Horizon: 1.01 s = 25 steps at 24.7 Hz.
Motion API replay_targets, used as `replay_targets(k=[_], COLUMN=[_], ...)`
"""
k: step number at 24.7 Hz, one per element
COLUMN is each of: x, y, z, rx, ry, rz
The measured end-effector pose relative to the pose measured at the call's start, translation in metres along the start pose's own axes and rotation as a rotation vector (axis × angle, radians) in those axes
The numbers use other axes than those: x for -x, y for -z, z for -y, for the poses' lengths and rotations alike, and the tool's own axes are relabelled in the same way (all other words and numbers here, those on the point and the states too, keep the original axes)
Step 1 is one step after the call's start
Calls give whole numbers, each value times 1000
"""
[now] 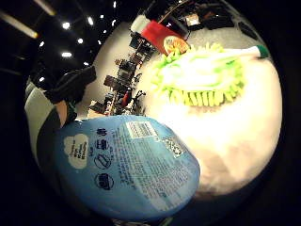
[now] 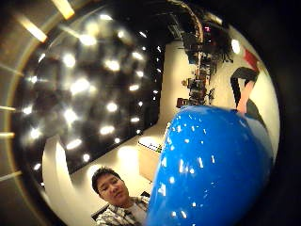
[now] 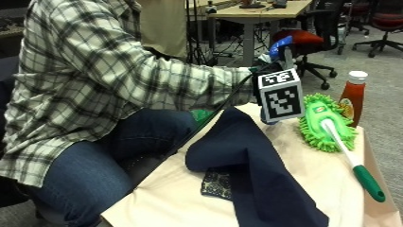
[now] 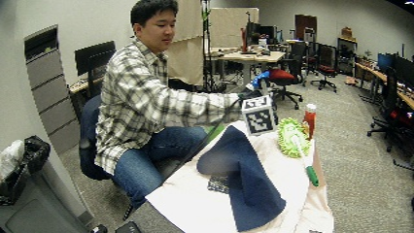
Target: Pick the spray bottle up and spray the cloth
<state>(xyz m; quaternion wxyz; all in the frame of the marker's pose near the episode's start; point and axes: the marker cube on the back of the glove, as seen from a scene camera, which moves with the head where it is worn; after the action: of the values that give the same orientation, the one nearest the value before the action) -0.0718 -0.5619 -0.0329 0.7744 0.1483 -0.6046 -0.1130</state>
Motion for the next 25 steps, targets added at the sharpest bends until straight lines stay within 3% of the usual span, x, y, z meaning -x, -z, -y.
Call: replay_targets(k=[7,25], x=[-35,-36], y=[-19,-20], z=[5,-5], rx=[47,278], ry=[-19,-18], rz=[-45,-117])
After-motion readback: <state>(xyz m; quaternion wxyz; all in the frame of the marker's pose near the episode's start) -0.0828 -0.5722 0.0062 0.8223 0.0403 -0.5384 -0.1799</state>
